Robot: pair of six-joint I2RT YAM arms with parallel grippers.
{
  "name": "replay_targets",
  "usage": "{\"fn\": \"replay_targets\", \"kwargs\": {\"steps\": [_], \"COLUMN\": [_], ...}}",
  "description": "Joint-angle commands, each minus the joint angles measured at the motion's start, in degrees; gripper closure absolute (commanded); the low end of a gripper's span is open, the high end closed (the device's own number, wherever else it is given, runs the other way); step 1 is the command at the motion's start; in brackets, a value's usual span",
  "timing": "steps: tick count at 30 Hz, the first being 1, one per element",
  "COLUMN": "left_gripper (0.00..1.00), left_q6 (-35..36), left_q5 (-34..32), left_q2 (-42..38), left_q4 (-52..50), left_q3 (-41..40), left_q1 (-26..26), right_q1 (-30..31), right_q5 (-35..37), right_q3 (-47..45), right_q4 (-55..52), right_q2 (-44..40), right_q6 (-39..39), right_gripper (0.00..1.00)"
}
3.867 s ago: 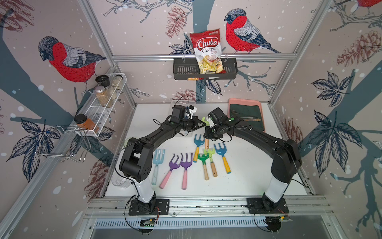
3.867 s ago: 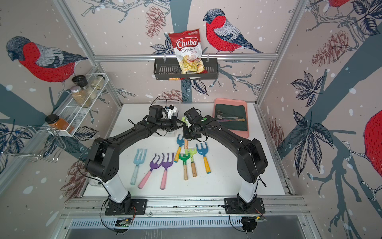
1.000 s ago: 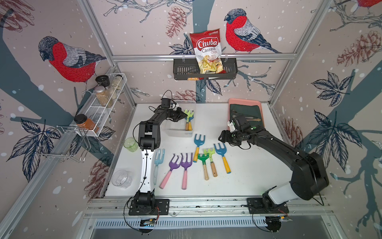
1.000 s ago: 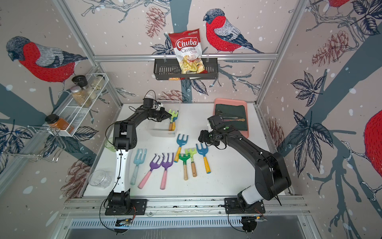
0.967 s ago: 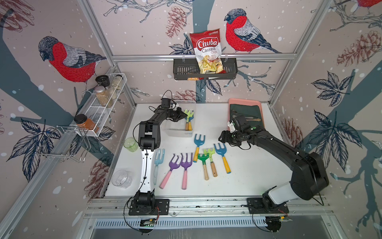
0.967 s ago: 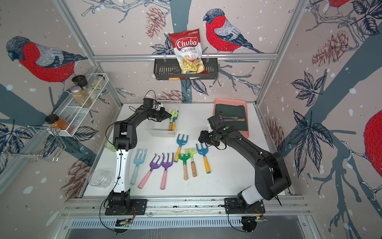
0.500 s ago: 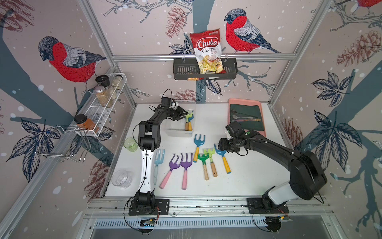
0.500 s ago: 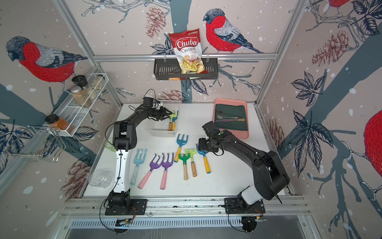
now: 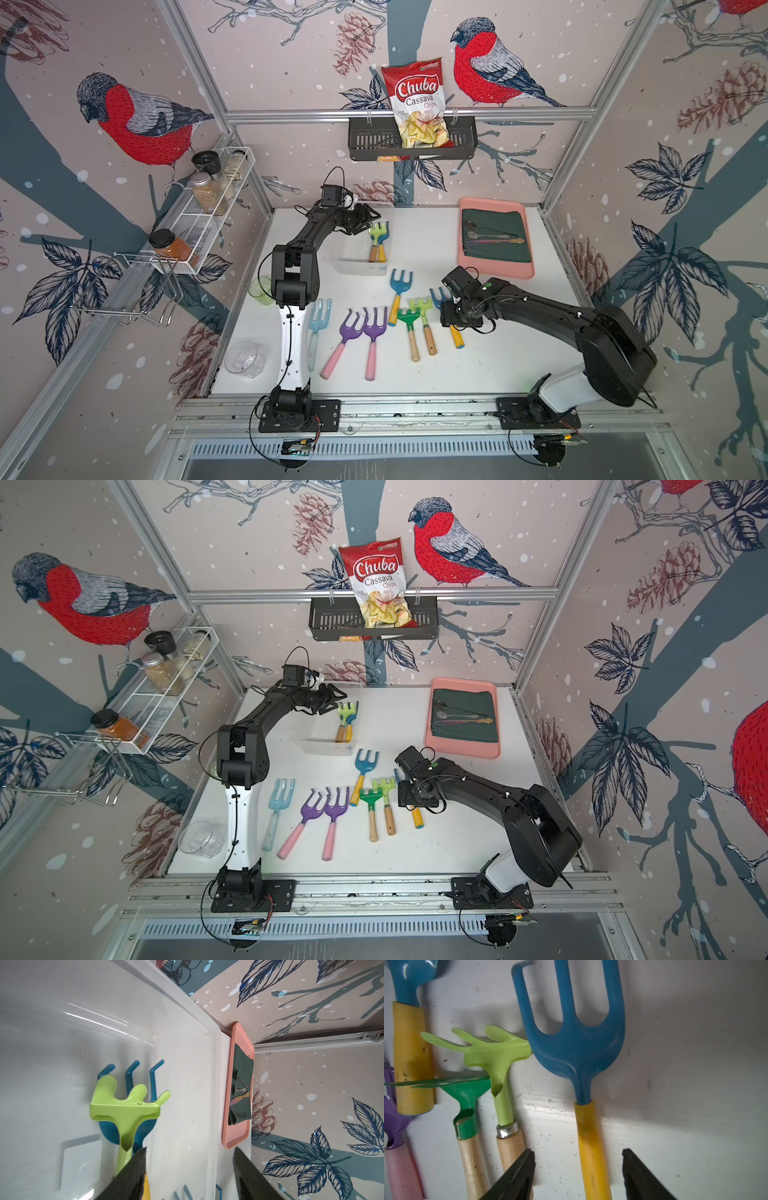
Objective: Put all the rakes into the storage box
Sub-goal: Place the rake in the storage box, then pick up the rake at the center of the board.
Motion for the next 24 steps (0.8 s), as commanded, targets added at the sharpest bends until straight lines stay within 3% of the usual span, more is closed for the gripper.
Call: {"fn": "replay_targets", "kwargs": {"steps": [1, 11, 21, 24], "left_gripper": [0.33, 0.33, 0.33, 0.34], "left_q6": [-0.14, -0.03, -4.11, -5.75], "left_q5": [-1.7, -3.57, -7.33, -8.31], "left_q2": [-2.44, -13.52, -29.5, -34.08], "left_q4": [-0.45, 2.17, 10.98, 13.88], "left_q3": [-1.4, -10.31, -30.55, -36.45], "left_q1": [-0.17, -2.57, -7.08, -8.31], "right_q1": [0.56, 1.74, 1.78, 1.87], "right_q5": [1.21, -0.16, -0.04, 0.36], "right_q3": [-1.5, -5.48, -4.85, -3.81], "right_q4": [0.33, 4.53, 5.45, 4.45], "right_q2": [-0.38, 1.33, 4.47, 3.5], "right_q6": [1.6, 1.82, 0.07, 0.29], "right_gripper": [0.32, 0.41, 0.78, 0.81]}}
